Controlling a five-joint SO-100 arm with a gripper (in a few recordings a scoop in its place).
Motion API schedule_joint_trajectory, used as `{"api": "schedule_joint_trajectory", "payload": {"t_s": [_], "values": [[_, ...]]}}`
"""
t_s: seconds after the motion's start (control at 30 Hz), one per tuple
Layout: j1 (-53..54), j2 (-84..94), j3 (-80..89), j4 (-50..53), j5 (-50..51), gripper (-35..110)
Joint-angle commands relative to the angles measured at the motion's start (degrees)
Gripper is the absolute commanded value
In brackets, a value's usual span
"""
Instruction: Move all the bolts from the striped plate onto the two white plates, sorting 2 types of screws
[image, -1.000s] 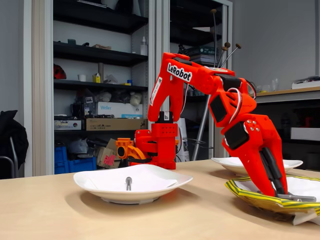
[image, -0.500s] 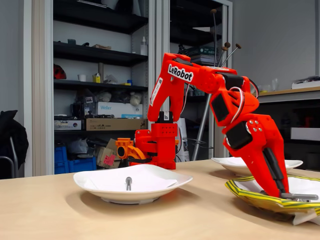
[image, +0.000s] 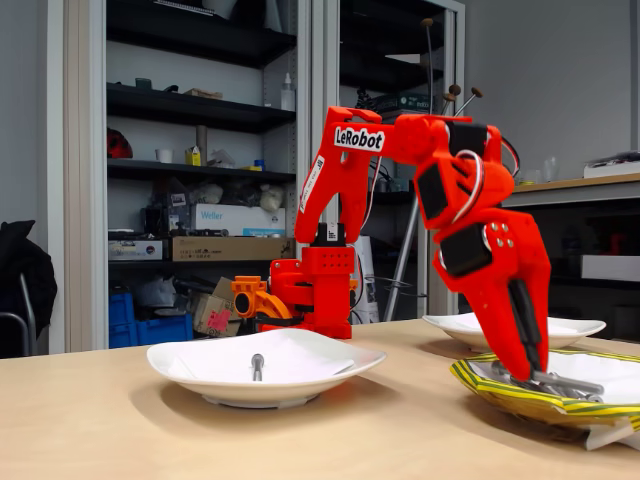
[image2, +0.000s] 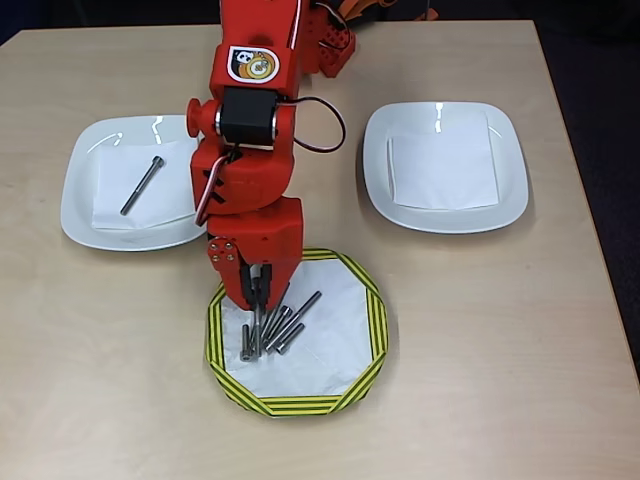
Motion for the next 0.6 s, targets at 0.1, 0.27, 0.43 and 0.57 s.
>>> {"api": "schedule_joint_trajectory", "payload": {"t_s": [0.1, 0.27, 0.43, 0.57], "values": [[3.7, 9.3, -1.2, 6.9, -2.7, 0], [6.7, 17.9, 6.5, 10.3, -3.9, 0], [12.2, 29.1, 19.3, 12.0, -4.7, 0], [18.7, 34.5, 27.2, 12.0, -8.5, 0]]}}
